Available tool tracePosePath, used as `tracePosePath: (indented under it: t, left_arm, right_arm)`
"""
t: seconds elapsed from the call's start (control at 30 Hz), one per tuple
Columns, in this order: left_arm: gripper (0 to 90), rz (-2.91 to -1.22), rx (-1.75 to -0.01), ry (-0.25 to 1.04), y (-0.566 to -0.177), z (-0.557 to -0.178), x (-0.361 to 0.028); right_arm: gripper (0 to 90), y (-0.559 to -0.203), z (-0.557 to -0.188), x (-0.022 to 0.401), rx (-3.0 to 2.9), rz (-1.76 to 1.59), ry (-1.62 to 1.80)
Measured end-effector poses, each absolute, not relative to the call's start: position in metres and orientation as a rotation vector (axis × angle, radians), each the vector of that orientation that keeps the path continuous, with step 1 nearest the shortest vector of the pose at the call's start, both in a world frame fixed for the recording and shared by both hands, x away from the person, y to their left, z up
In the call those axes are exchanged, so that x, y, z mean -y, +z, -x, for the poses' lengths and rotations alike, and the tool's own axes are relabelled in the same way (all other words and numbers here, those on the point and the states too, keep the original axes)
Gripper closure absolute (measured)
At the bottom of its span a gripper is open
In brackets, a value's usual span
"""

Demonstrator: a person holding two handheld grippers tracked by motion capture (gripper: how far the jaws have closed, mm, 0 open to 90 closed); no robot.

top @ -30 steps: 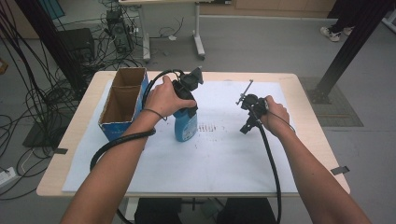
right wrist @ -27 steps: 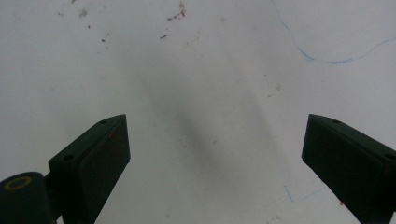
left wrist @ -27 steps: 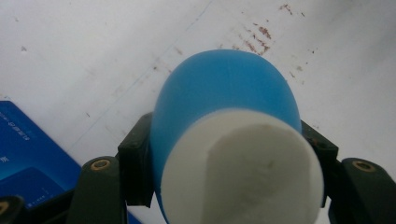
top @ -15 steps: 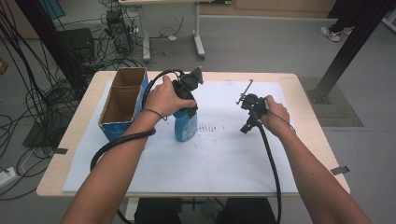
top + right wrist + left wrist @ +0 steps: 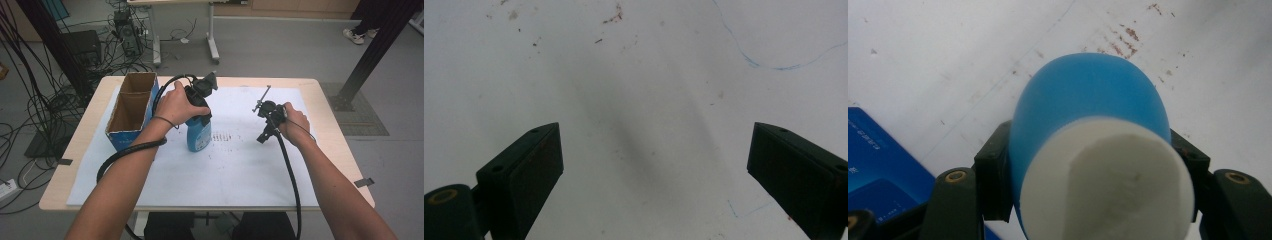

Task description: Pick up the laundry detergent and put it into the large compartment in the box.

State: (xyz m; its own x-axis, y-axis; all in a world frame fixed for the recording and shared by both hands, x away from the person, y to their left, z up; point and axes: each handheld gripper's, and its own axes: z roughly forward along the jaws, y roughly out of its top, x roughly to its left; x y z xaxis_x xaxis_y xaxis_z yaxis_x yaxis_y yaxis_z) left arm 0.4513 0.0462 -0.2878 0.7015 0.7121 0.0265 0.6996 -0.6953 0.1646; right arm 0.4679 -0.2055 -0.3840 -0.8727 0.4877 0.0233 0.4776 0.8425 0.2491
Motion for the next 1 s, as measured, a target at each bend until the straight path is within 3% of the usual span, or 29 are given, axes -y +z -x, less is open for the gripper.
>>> tracePosePath:
  t: [1.0]
  left_arm:
    - [37.4, -2.767, -1.163, 0.133, -0.2876, -0.4512, -0.0455]
  right_arm:
    - [7.2, -0.3833, -0.4675, 0.2055, -2.974, -0.779, 0.385]
